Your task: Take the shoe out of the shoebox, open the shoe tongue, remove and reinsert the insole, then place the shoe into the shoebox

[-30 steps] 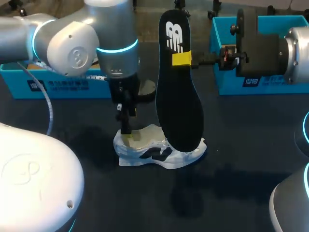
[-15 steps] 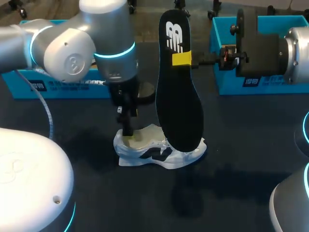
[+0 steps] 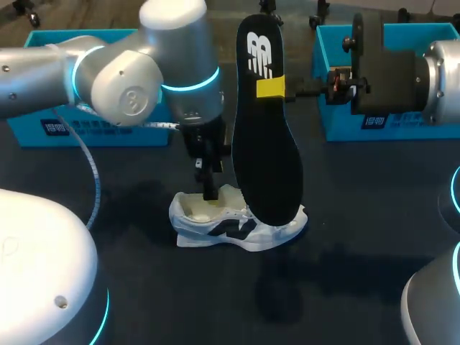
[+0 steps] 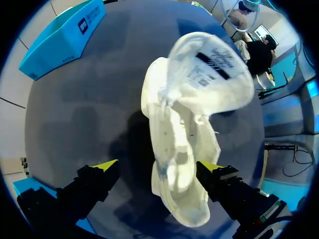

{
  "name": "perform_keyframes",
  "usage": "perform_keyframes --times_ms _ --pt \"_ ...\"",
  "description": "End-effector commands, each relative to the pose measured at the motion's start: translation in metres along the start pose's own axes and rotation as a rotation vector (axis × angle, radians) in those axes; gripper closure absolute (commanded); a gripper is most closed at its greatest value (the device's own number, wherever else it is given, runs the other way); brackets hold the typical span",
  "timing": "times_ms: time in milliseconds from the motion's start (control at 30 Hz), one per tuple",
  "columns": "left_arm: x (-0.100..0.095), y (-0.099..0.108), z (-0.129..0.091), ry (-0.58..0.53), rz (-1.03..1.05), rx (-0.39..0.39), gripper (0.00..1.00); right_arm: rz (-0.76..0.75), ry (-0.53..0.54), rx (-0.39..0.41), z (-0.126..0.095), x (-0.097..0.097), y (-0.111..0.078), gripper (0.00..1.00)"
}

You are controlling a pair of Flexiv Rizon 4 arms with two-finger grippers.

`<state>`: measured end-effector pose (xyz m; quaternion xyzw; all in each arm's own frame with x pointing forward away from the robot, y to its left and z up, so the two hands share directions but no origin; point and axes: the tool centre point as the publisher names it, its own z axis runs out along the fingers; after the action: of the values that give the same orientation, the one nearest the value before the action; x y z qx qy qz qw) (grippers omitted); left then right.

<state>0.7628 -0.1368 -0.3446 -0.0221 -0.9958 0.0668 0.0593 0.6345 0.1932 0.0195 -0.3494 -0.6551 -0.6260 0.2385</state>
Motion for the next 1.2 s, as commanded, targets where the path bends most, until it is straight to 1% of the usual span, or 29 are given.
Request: perform_keyframes --times_ms 33,67,167,267,400,500,533,567,600,633,667,700,733,767,800,833,1000,1100,1167,1200 --pt "-0.015 -0.012 0.022 0.025 -0.001 -0.004 0.23 0.0 0.0 -0.003 0.003 -0.001 0.0 1.0" --pt "-0.016 -0.013 0.025 0.033 -0.007 -0.004 0.21 0.0 0.0 -0.003 0.003 -0.001 0.0 1.0" --pt "-0.017 -0.015 0.03 0.048 -0.008 -0.003 0.19 0.0 0.0 -0.003 0.003 -0.001 0.0 1.0" --pt "-0.015 -0.016 0.033 0.053 -0.001 0.003 0.24 0.0 0.0 -0.003 0.003 -0.001 0.0 1.0" --pt "-0.013 -0.018 0.039 0.067 0.005 0.004 0.27 0.0 0.0 -0.003 0.003 -0.001 0.0 1.0" --pt "-0.01 -0.019 0.042 0.078 0.007 0.002 0.32 0.0 0.0 -0.003 0.003 -0.001 0.0 1.0" --pt "-0.007 -0.019 0.045 0.08 0.008 -0.001 0.36 0.0 0.0 -0.003 0.003 -0.001 0.0 1.0" --pt "-0.006 -0.019 0.046 0.088 0.008 -0.001 0.36 0.0 0.0 -0.003 0.003 -0.001 0.0 1.0" --pt "-0.006 -0.019 0.049 0.096 0.005 -0.003 0.4 0.0 0.0 -0.003 0.003 -0.001 0.0 1.0" --pt "-0.005 -0.019 0.052 0.101 0.001 -0.004 0.5 0.0 0.0 -0.003 0.003 -0.001 0.0 1.0" --pt "-0.005 -0.019 0.053 0.104 0.001 -0.005 0.57 0.0 0.0 -0.003 0.003 -0.001 0.0 1.0" --pt "-0.004 -0.018 0.054 0.109 -0.001 -0.01 0.67 0.0 0.0 -0.003 0.003 -0.001 0.0 1.0" --pt "-0.003 -0.018 0.054 0.11 -0.001 -0.011 0.83 0.0 0.0 -0.003 0.003 -0.001 0.0 1.0" --pt "-0.002 -0.017 0.054 0.111 -0.002 -0.012 0.86 0.0 0.0 -0.003 0.003 -0.001 0.0 1.0" --pt "-0.001 -0.015 0.054 0.111 -0.002 -0.014 0.92 0.0 0.0 -0.003 0.003 -0.001 0.0 1.0" --pt "0.0 -0.014 0.055 0.109 -0.001 -0.017 1.0 0.0 0.0 -0.003 0.003 -0.001 0.0 1.0" --pt "0.002 -0.01 0.056 0.115 0.004 -0.029 1.0 0.0 0.0 -0.003 0.003 -0.001 0.0 1.0" --pt "0.005 -0.01 0.052 0.133 0.047 -0.021 1.0 0.0 0.0 -0.003 0.003 -0.001 0.0 1.0" --pt "0.003 -0.01 0.047 0.154 0.1 -0.032 1.0 0.0 0.0 -0.003 0.003 -0.001 0.0 1.0" --pt "0.001 -0.011 0.044 0.175 0.128 -0.024 1.0 0.0 0.0 -0.003 0.003 -0.001 0.0 1.0"
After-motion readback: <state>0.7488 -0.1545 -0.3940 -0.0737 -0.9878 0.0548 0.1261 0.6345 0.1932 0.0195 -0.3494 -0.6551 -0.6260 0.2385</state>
